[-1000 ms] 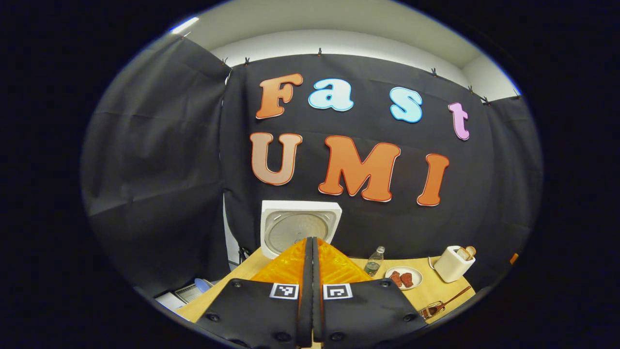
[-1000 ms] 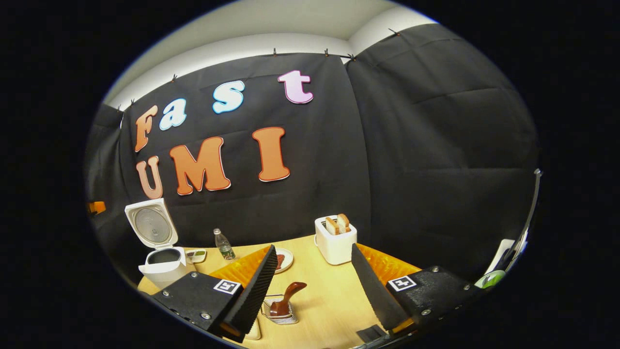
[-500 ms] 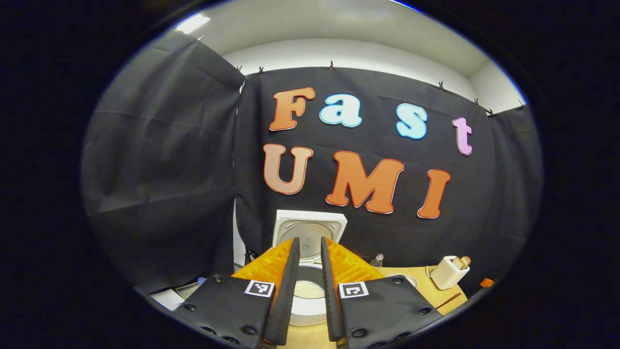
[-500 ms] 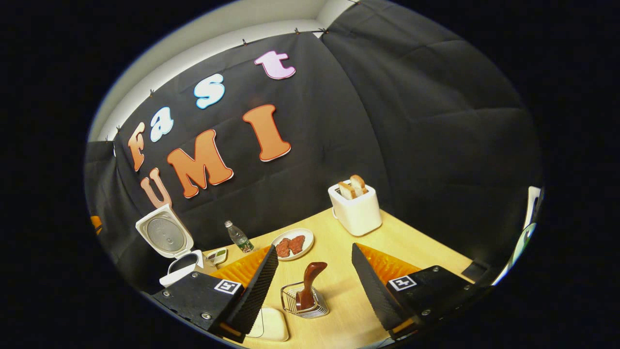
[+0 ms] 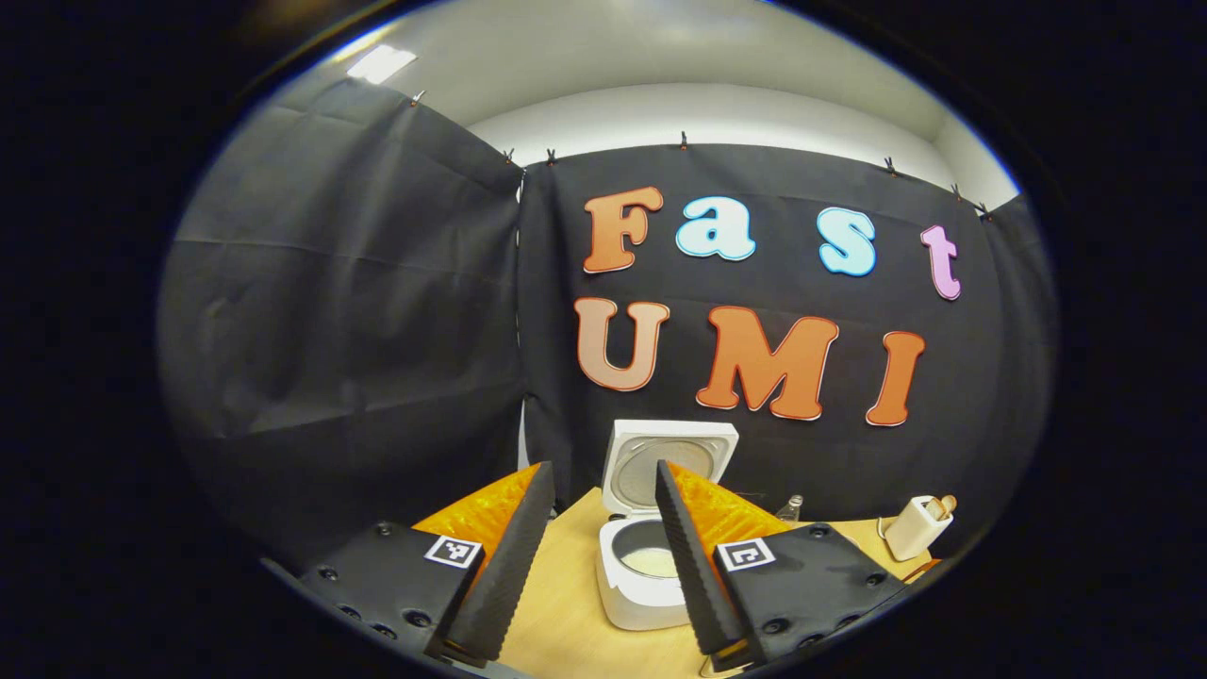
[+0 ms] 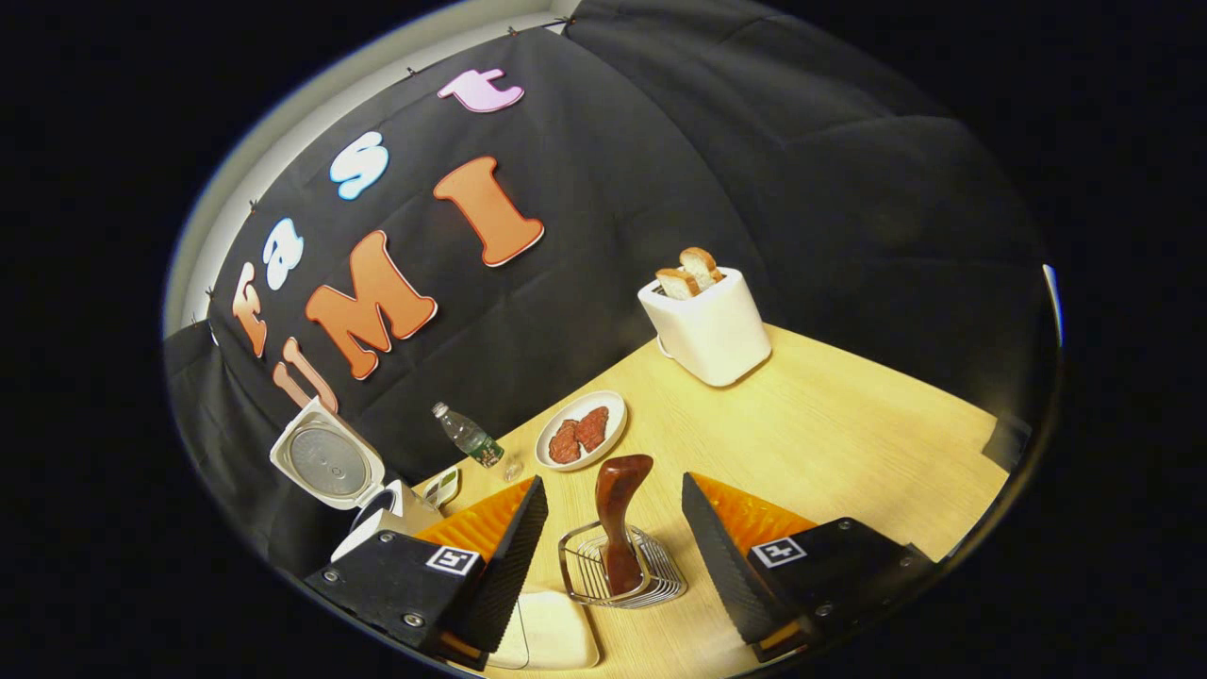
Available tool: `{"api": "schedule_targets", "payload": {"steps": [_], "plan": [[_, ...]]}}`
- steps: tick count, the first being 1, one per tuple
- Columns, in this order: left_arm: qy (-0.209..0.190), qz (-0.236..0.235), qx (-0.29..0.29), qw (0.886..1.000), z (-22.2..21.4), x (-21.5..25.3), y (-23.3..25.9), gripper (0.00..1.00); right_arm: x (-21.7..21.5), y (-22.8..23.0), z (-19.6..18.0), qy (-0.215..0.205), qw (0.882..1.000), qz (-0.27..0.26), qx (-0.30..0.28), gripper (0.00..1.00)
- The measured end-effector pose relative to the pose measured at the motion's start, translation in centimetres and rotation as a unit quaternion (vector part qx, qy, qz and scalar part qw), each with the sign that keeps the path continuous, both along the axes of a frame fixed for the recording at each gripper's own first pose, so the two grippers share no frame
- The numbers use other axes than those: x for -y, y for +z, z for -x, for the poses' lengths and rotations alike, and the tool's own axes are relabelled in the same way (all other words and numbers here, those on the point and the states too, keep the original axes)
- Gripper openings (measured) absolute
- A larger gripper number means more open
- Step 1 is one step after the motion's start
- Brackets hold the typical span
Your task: Close the left gripper, press the button to open the rice cooker; take a wooden spoon from the chopstick holder with the right hand, scoop a spoonful of rice and pour it into the rice cooker, then put the wooden spoon back into the chopstick holder.
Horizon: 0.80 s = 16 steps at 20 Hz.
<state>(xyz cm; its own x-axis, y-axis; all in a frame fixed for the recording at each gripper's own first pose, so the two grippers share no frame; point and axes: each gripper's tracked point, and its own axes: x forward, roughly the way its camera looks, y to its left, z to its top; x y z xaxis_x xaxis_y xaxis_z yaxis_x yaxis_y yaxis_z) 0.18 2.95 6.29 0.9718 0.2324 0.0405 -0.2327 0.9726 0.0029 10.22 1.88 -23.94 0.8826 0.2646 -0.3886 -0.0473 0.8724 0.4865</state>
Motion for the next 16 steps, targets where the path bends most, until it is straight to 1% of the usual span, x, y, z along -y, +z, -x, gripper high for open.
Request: {"api": "schedule_targets", "payload": {"steps": [2,3,5,8,9,10,11,12,13,15,16], "plan": [[0.021,-0.016,0.003,1.000,0.2,-1.0,0.7,1.00,-0.6,-0.7,-0.6,0.003,1.000,-0.016,-0.008,0.86],[0.028,-0.021,0.006,0.999,0.2,-1.3,1.3,1.00,-0.8,-1.0,-0.7,0.004,1.000,-0.023,-0.008,0.85],[0.033,-0.026,0.011,0.999,0.3,-1.2,1.8,0.99,-0.9,-1.4,-1.2,-0.001,0.999,-0.037,-0.012,0.80],[0.038,-0.036,0.007,0.999,0.2,-1.5,1.6,0.99,-1.1,-1.6,-1.8,-0.007,0.999,-0.051,-0.009,0.63],[0.038,-0.038,0.006,0.999,0.1,-1.4,1.6,0.99,-1.3,-1.7,-1.8,-0.006,0.998,-0.055,-0.011,0.61],[0.038,-0.040,0.005,0.998,0.1,-1.5,1.4,0.99,-1.5,-1.7,-1.9,-0.003,0.998,-0.057,-0.011,0.54],[0.038,-0.041,0.006,0.998,0.1,-1.4,1.5,1.00,-1.6,-1.8,-1.9,-0.003,0.998,-0.058,-0.013,0.50],[0.039,-0.041,0.008,0.998,-0.1,-1.5,1.5,1.00,-1.5,-1.8,-2.1,-0.006,0.998,-0.056,-0.012,0.43],[0.039,-0.040,0.005,0.998,0.0,-1.7,1.2,1.00,-1.4,-1.8,-2.1,-0.008,0.998,-0.054,-0.010,0.39],[0.041,-0.040,-0.001,0.998,-0.3,-2.0,0.7,1.00,-1.2,-1.4,-1.6,-0.019,0.998,-0.055,-0.010,0.22],[0.043,-0.040,-0.002,0.998,-0.3,-2.2,0.5,1.00,-1.3,-1.5,-1.8,-0.021,0.998,-0.055,-0.010,0.27]]}}
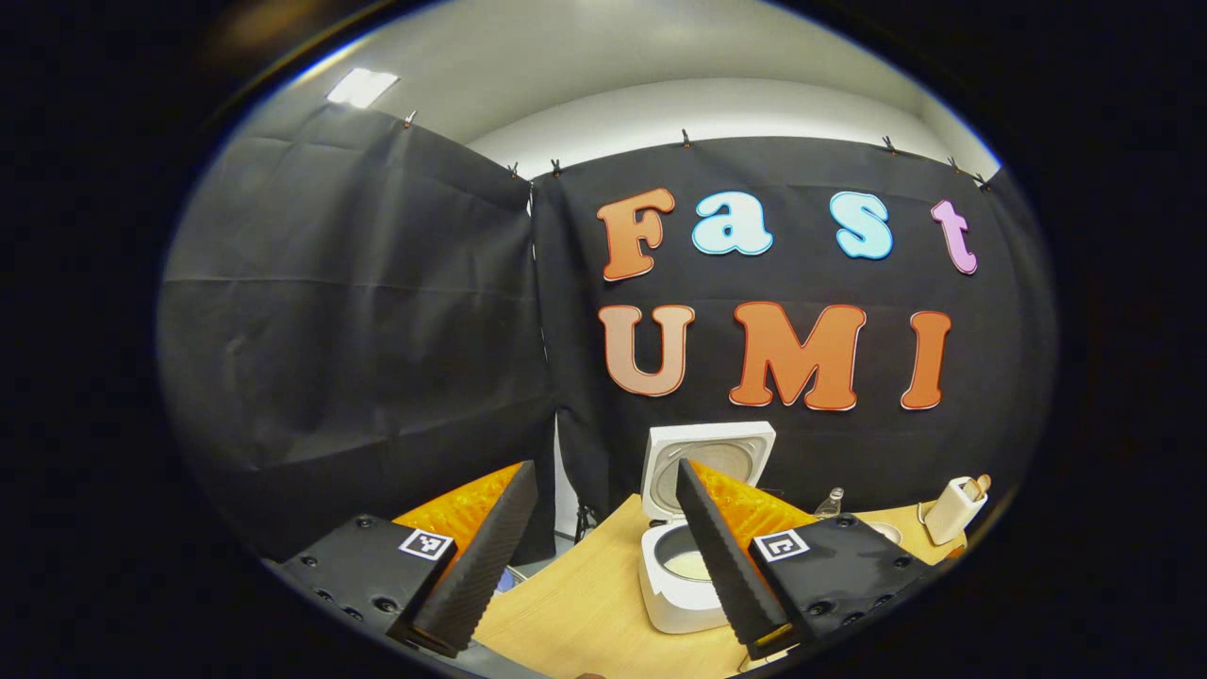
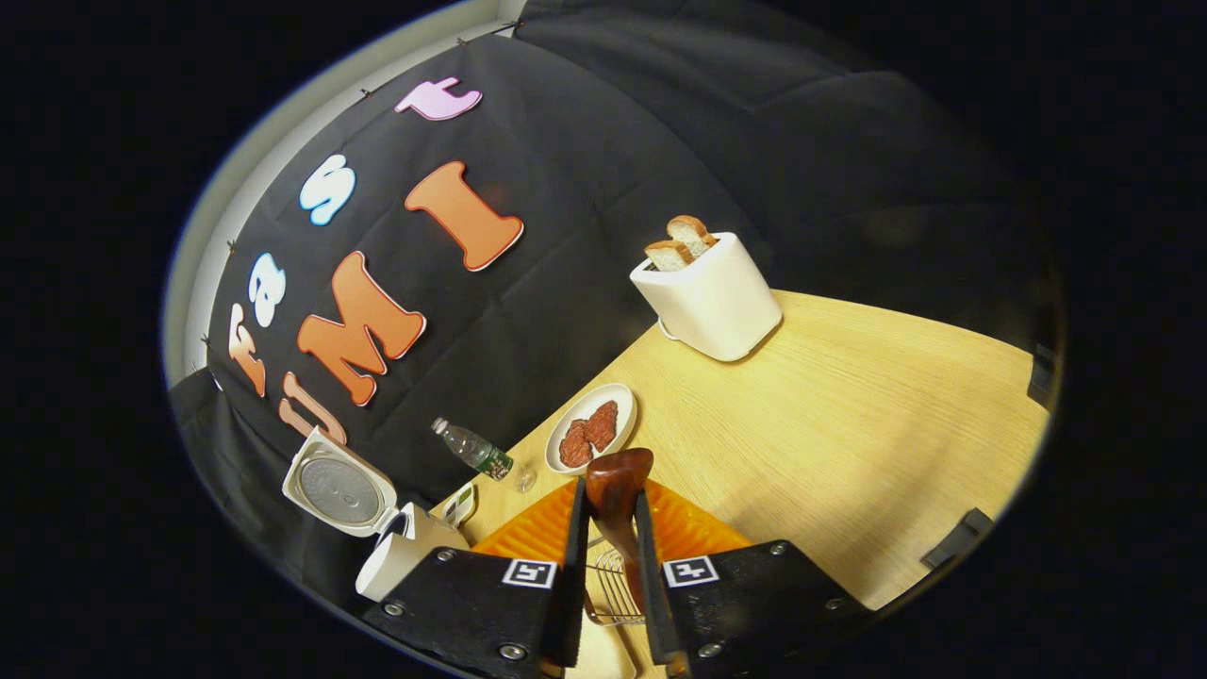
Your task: Close the left gripper, press the button to open the rice cooker; take a wooden spoon from the chopstick holder with the right hand, scoop a spoonful of rice and pour it into the rice cooker, then put the wooden spoon back into the chopstick holder.
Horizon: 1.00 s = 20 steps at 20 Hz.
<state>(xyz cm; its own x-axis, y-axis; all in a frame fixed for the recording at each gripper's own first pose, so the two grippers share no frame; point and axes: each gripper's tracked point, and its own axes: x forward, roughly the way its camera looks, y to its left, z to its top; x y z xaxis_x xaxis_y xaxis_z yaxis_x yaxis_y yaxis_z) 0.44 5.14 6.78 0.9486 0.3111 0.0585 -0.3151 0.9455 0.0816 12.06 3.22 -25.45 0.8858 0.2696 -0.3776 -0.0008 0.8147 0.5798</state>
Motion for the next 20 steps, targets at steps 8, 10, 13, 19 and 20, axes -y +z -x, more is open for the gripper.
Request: {"api": "schedule_targets", "payload": {"steps": [8,10,13,19,20], "plan": [[-0.013,0.014,-0.004,1.000,-0.5,-1.4,-0.7,1.00,-0.9,3.2,0.9,0.000,0.999,0.047,0.024,0.17],[-0.017,0.015,-0.004,1.000,-0.5,-2.0,-0.8,1.00,-1.1,4.5,1.5,0.002,0.998,0.057,0.032,0.16],[-0.008,0.003,-0.003,1.000,-0.6,-3.6,-0.8,1.00,-1.4,7.2,2.4,0.001,0.995,0.078,0.059,0.16],[-0.032,-0.001,-0.003,0.999,-0.8,-5.9,-1.4,1.00,-3.3,12.0,5.9,0.000,0.988,0.121,0.101,0.16],[-0.039,0.006,-0.004,0.999,-1.0,-6.3,-1.7,1.00,-4.0,12.6,6.6,0.001,0.987,0.124,0.105,0.16]]}}
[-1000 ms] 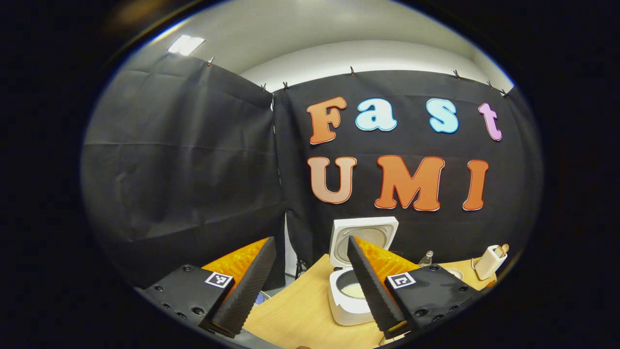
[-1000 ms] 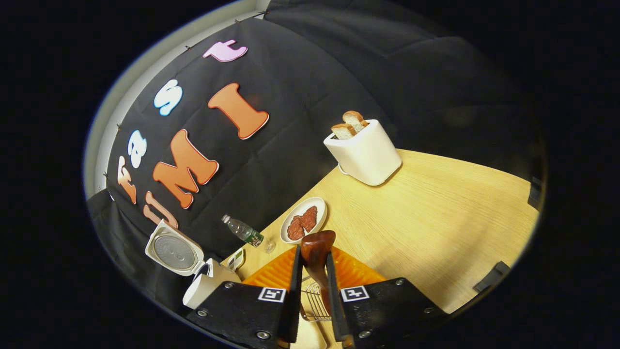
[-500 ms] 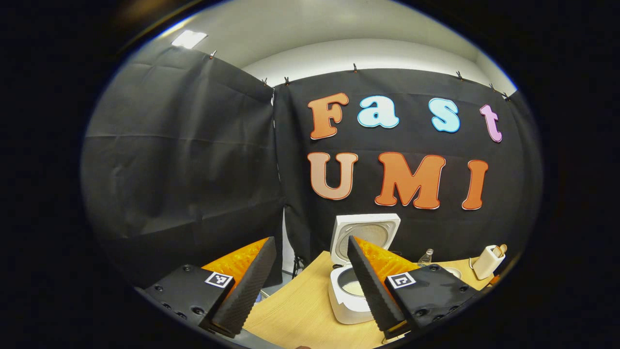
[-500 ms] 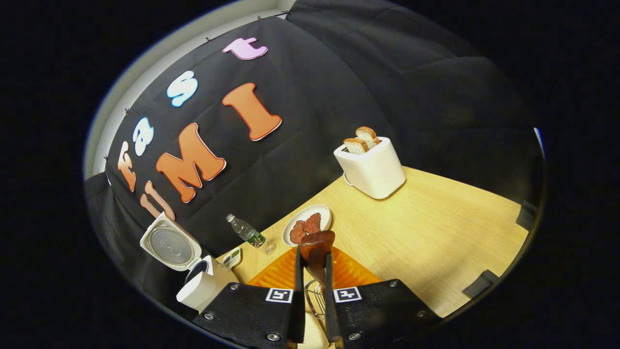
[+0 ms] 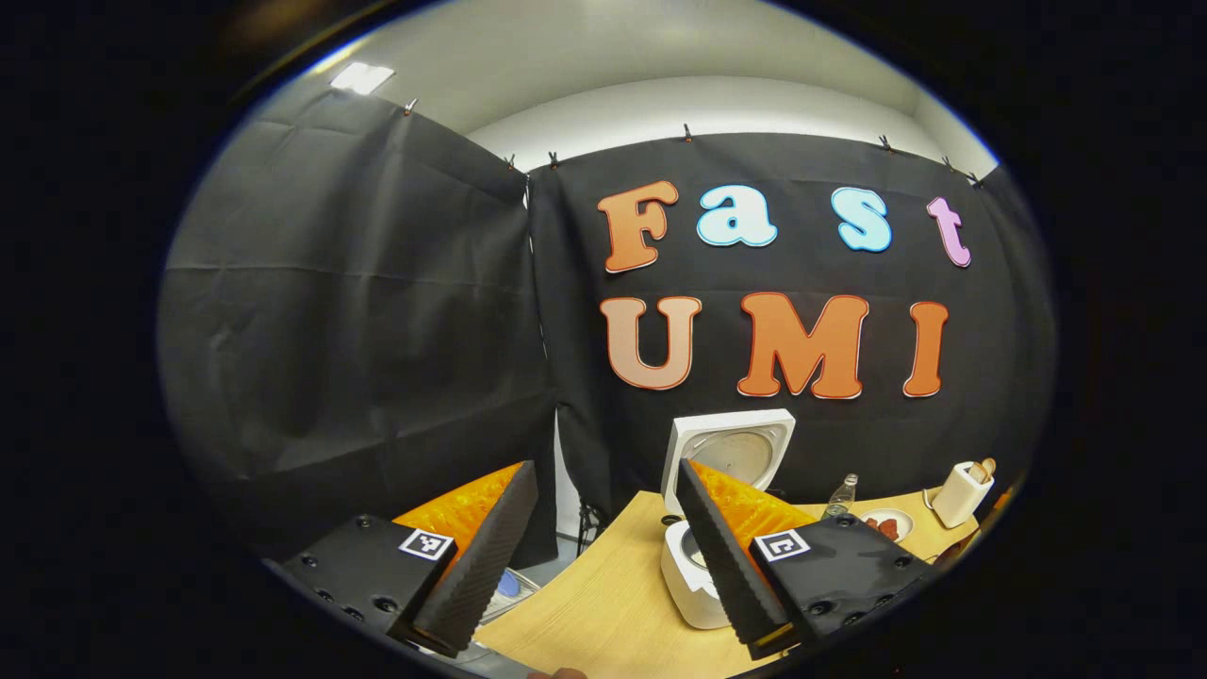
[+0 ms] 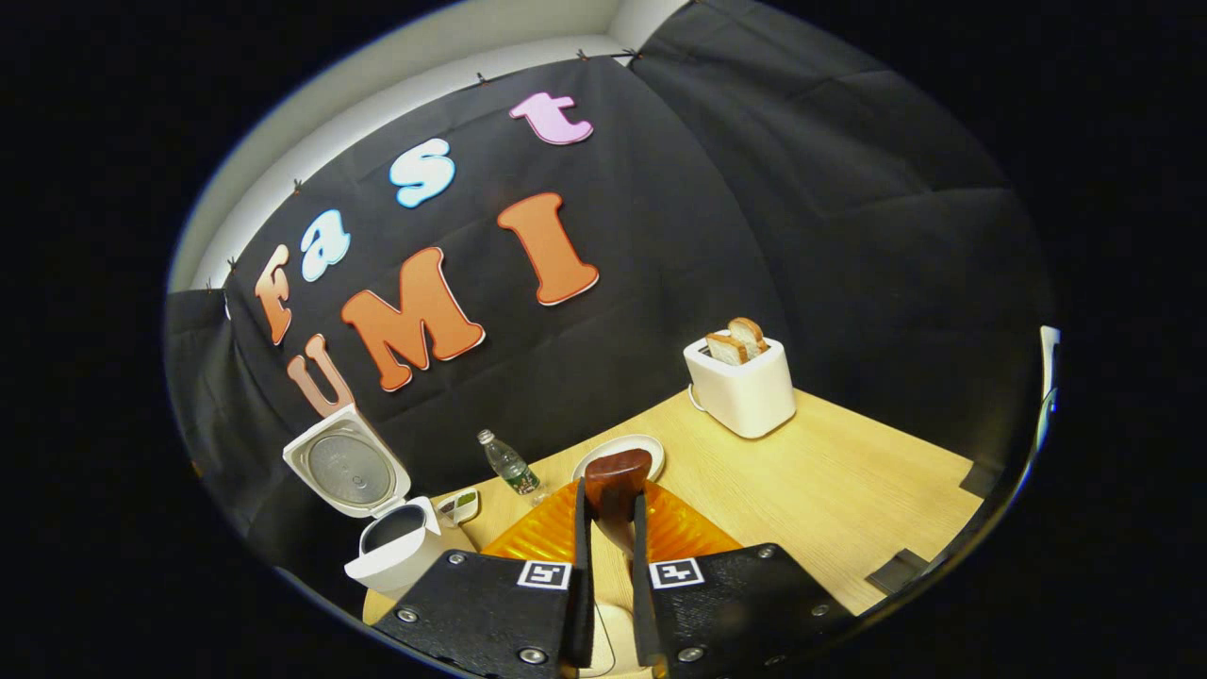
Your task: Close the left gripper, press the button to open the rice cooker; take a wooden spoon from the chopstick holder with the right hand, scoop a spoonful of rice and pour it into the rice cooker, then put the wooden spoon back into the chopstick holder.
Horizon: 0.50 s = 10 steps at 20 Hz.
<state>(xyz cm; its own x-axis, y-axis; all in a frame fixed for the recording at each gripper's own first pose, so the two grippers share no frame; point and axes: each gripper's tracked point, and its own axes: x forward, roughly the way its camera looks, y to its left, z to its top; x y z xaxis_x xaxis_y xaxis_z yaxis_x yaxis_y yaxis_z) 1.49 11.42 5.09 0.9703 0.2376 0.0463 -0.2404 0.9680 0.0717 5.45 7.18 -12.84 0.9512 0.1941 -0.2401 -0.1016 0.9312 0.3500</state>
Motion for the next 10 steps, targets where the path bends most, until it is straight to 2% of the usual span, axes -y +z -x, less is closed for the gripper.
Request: {"api": "schedule_targets", "payload": {"steps": [6,10], "plan": [[-0.029,0.006,0.003,1.000,-0.6,-2.8,0.2,1.00,-5.4,1.6,4.0,0.023,0.999,0.015,0.022,0.16],[-0.050,0.008,0.004,0.999,-1.1,-4.2,0.2,1.00,-9.1,0.3,6.0,0.039,0.999,0.029,0.020,0.16]]}}
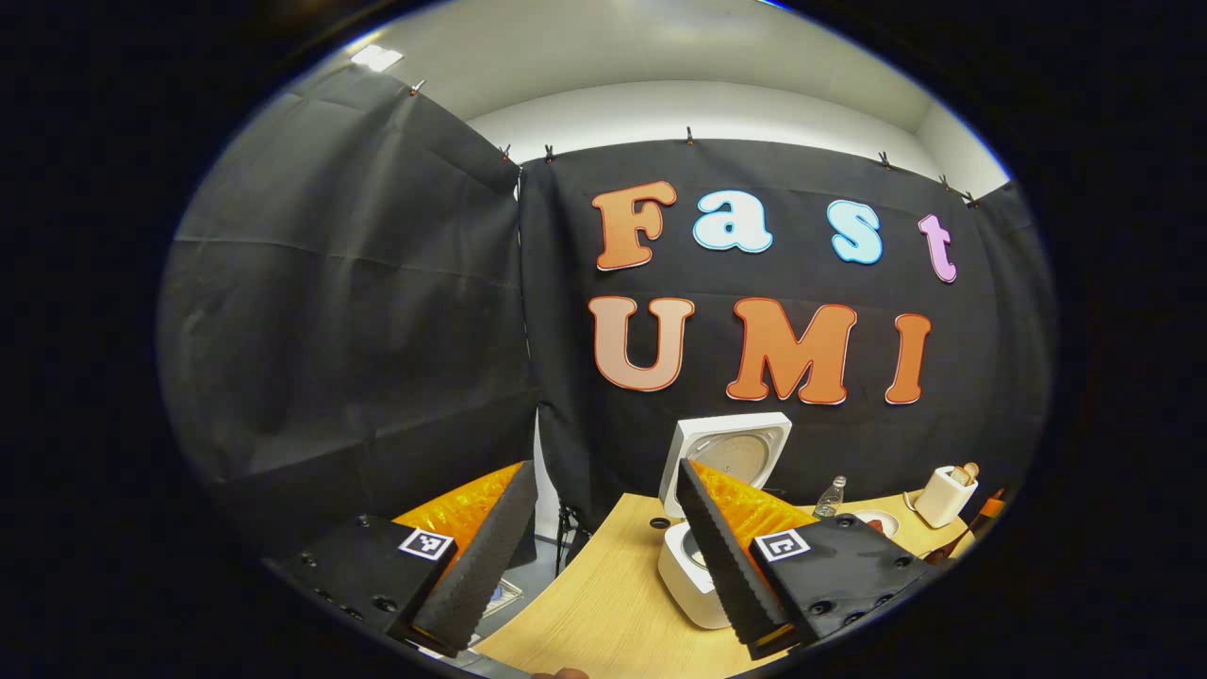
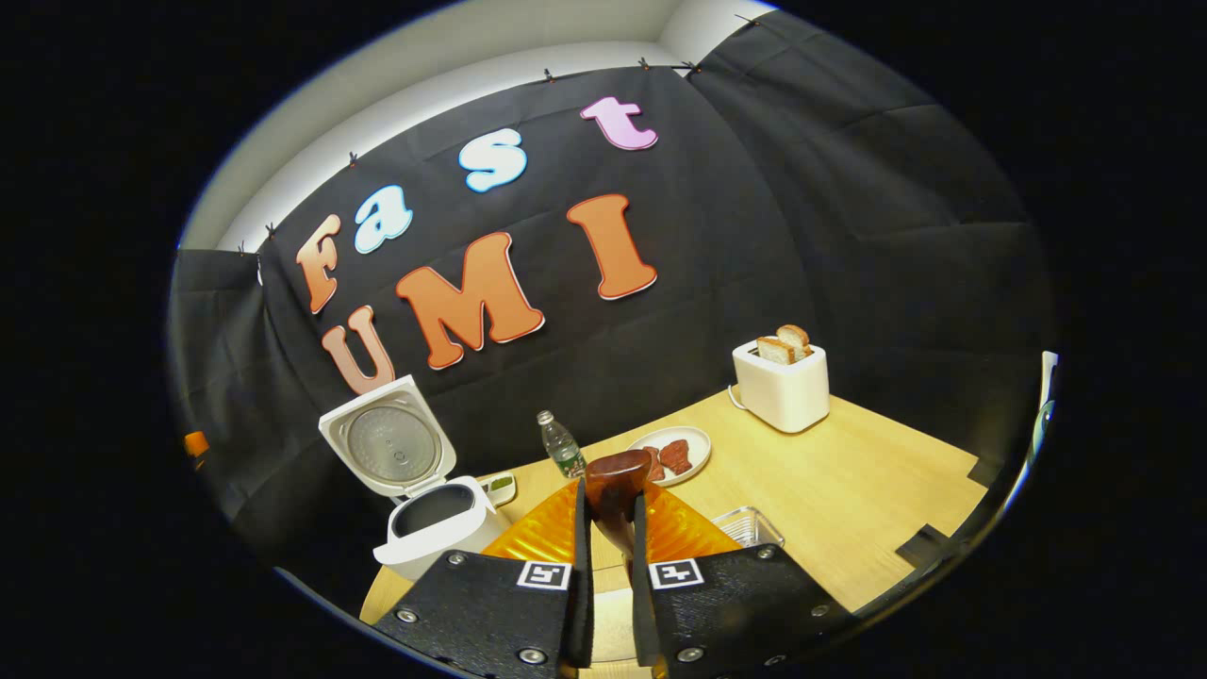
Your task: Close the left gripper, press the button to open the rice cooker; take a wooden spoon from the chopstick holder with the right hand, scoop a spoonful of rice and pour it into the rice cooker, then put the wooden spoon back into the chopstick holder.
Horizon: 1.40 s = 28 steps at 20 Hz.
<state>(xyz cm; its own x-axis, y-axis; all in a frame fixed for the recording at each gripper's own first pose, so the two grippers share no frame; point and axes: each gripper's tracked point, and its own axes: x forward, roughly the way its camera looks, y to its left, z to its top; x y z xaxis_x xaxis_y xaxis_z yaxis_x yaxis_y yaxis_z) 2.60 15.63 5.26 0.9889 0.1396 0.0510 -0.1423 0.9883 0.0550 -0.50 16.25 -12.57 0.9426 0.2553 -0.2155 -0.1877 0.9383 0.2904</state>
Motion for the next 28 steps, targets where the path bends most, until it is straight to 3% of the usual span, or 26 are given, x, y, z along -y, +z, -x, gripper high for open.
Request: {"api": "schedule_targets", "payload": {"steps": [3,12,16,22,28], "plan": [[-0.010,-0.005,-0.005,1.000,-0.3,-1.0,-0.5,1.00,-1.7,-2.5,0.8,0.002,1.000,0.020,-0.012,0.16],[-0.028,-0.011,-0.029,0.999,-0.5,-2.9,-2.5,1.00,-3.2,-11.6,1.3,-0.002,0.988,0.147,-0.055,0.16],[-0.030,-0.012,-0.036,0.999,-0.7,-3.2,-3.2,1.00,-4.3,-12.9,2.0,0.008,0.990,0.129,-0.062,0.16],[-0.030,-0.004,-0.046,0.998,-1.0,-3.7,-4.2,1.00,-6.0,-13.6,3.1,-0.004,0.995,0.000,-0.103,0.16],[-0.030,-0.002,-0.049,0.998,-0.9,-4.1,-4.3,1.00,-7.8,-13.8,3.0,-0.003,0.993,-0.024,-0.113,0.16]]}}
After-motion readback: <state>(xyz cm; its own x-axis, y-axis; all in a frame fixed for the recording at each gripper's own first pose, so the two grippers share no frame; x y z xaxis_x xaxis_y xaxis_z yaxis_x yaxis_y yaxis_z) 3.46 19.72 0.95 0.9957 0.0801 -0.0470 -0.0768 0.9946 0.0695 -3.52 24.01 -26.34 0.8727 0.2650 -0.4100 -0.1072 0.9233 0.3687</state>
